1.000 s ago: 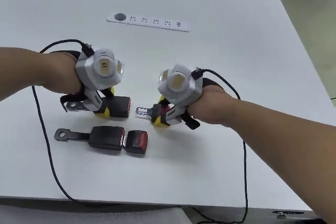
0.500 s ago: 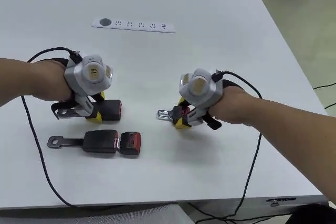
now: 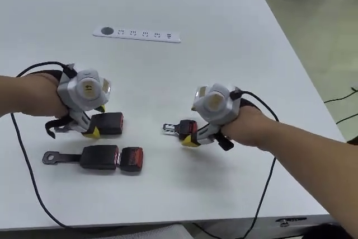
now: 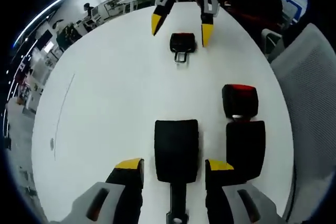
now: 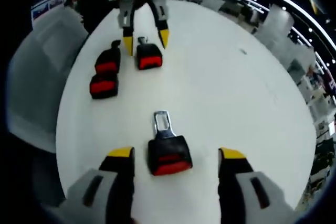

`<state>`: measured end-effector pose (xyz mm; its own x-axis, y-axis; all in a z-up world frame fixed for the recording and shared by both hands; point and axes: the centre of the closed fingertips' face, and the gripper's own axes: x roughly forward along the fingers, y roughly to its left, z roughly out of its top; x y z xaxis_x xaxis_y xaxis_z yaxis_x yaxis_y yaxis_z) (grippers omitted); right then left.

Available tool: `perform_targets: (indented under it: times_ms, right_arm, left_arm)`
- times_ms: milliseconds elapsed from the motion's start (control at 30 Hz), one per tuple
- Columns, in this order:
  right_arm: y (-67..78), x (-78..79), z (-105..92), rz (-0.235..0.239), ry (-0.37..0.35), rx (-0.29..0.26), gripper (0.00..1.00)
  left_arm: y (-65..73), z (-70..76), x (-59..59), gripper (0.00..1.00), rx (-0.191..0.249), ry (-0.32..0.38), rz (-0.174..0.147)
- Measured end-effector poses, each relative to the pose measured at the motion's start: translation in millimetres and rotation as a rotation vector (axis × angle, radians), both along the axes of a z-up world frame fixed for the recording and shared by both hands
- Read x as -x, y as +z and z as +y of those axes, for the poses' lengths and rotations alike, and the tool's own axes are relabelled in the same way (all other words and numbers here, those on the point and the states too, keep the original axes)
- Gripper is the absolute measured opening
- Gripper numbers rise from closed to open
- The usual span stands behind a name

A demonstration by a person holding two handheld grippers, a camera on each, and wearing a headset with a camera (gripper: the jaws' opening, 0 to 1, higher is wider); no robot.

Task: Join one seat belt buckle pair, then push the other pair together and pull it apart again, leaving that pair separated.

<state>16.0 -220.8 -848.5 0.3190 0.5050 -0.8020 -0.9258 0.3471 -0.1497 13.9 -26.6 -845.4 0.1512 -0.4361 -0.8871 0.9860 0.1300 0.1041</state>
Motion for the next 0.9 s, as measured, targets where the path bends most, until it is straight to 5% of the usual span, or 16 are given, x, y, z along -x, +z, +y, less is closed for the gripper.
perform_targets:
  times_ms: [67,167,367,467,567,733,900]
  right_arm:
    - [5.7,6.3,0.2,0.006,-0.034,-0.063,0.64]
    - [18.4,15.3,2.1,0.009,-0.095,-0.156,0.63]
    - [46.8,43.9,8.4,-0.057,-0.12,-0.251,0.73]
    - [55.0,63.1,9.8,-0.073,-0.128,-0.26,0.8]
    - [57.7,78.4,8.4,-0.086,-0.126,-0.25,0.85]
    - [64.1,95.2,2.2,-0.083,-0.153,-0.286,0.9]
    - [62.9,103.9,-9.9,-0.073,-0.235,-0.304,0.98]
  left_arm:
    - [9.1,7.5,-0.7,0.49,0.058,0.07,-0.008]
    - [19.6,24.1,7.1,0.52,0.072,0.081,-0.045]
    - [47.1,45.7,48.0,0.62,0.158,0.151,-0.084]
    - [57.3,57.2,72.3,0.69,0.187,0.183,-0.113]
    - [65.6,69.6,82.2,0.82,0.237,0.295,-0.118]
    - [81.3,90.1,101.7,0.84,0.27,0.336,-0.145]
    - [87.2,114.3,108.7,0.92,0.317,0.447,-0.175]
